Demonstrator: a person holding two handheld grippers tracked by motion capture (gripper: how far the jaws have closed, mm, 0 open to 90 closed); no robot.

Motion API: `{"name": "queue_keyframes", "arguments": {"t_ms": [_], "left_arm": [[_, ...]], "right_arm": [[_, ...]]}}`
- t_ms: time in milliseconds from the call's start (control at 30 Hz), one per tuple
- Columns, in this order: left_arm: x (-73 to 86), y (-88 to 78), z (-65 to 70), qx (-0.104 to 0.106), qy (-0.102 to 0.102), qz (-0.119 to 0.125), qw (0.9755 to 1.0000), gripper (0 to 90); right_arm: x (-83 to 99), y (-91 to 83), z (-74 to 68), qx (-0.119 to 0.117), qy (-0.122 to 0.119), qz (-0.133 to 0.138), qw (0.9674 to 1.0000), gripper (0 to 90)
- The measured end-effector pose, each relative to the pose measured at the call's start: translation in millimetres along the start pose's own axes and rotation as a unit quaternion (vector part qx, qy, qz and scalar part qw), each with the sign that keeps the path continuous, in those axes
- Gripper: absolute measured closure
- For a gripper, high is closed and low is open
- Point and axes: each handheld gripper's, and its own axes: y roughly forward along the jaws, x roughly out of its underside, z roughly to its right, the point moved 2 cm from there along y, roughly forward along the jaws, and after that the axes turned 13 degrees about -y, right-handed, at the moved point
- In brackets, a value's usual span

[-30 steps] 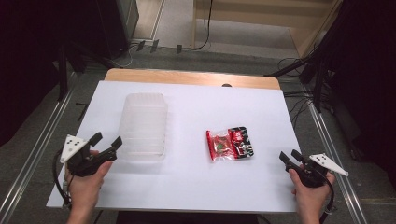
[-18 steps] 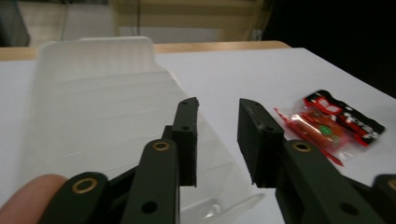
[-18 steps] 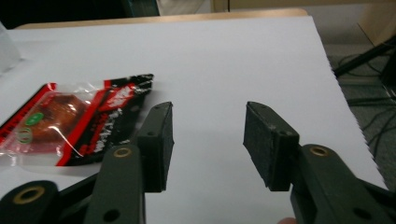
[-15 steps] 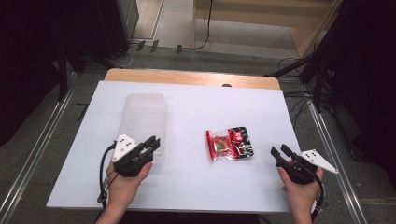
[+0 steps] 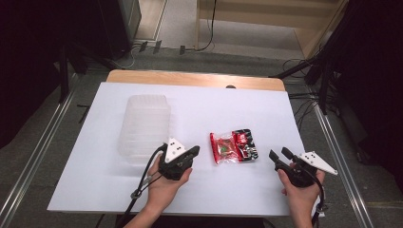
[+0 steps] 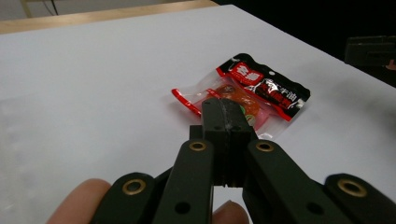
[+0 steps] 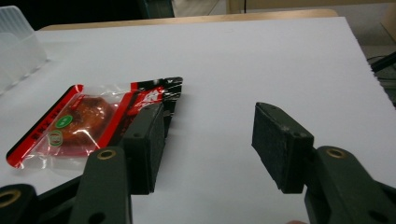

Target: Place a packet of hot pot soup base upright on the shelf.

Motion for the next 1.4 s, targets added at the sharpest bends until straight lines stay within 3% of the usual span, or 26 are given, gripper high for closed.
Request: {"name": "queue_keyframes", "arguments": {"t_ms": [200, 267, 300, 500, 600, 767, 967, 1200, 1300, 1400], "left_arm": [[9.0, 20.7, 9.5, 0.003, -0.001, -0.012, 0.9999, 90.0], [12.2, 30.5, 12.4, 0.012, -0.005, -0.017, 0.9998, 90.0], [15.4, 40.9, 14.2, 0.009, -0.001, -0.030, 0.9995, 90.0], [19.3, 57.0, 12.8, -0.002, -0.003, -0.040, 0.9992, 90.0], [26.3, 65.8, 12.0, -0.022, 0.005, -0.066, 0.9976, 90.0], [28.6, 69.3, 14.2, -0.031, 0.015, -0.077, 0.9964, 90.0], [31.2, 73.6, 14.5, -0.049, 0.016, -0.107, 0.9929, 90.0], [31.4, 73.7, 14.4, -0.058, 0.018, -0.106, 0.9926, 90.0], [31.3, 73.8, 13.8, -0.060, 0.015, -0.104, 0.9926, 90.0], [31.3, 73.9, 13.6, -0.059, 0.014, -0.103, 0.9928, 90.0]], "right_arm": [[1.1, 3.3, -8.9, -0.009, -0.008, -0.007, 0.9999, 42.2], [3.1, 4.7, -10.3, -0.012, 0.002, -0.011, 0.9999, 42.1], [4.2, 5.1, -11.0, -0.011, 0.002, -0.012, 0.9999, 41.9], [7.8, 5.6, -15.5, -0.013, 0.000, -0.020, 0.9997, 39.9], [9.0, 6.6, -16.6, -0.017, 0.002, -0.024, 0.9996, 38.9], [8.7, 6.7, -18.7, -0.015, 0.006, -0.023, 0.9996, 38.2], [5.6, 4.2, -28.0, -0.020, 0.001, -0.014, 0.9997, 37.6], [-1.8, -1.2, -36.3, -0.028, 0.003, 0.006, 0.9996, 40.8], [-6.7, -4.5, -37.5, -0.042, 0.019, 0.021, 0.9987, 43.5], [-8.0, -1.6, -38.9, -0.057, 0.035, 0.018, 0.9976, 43.6]]}}
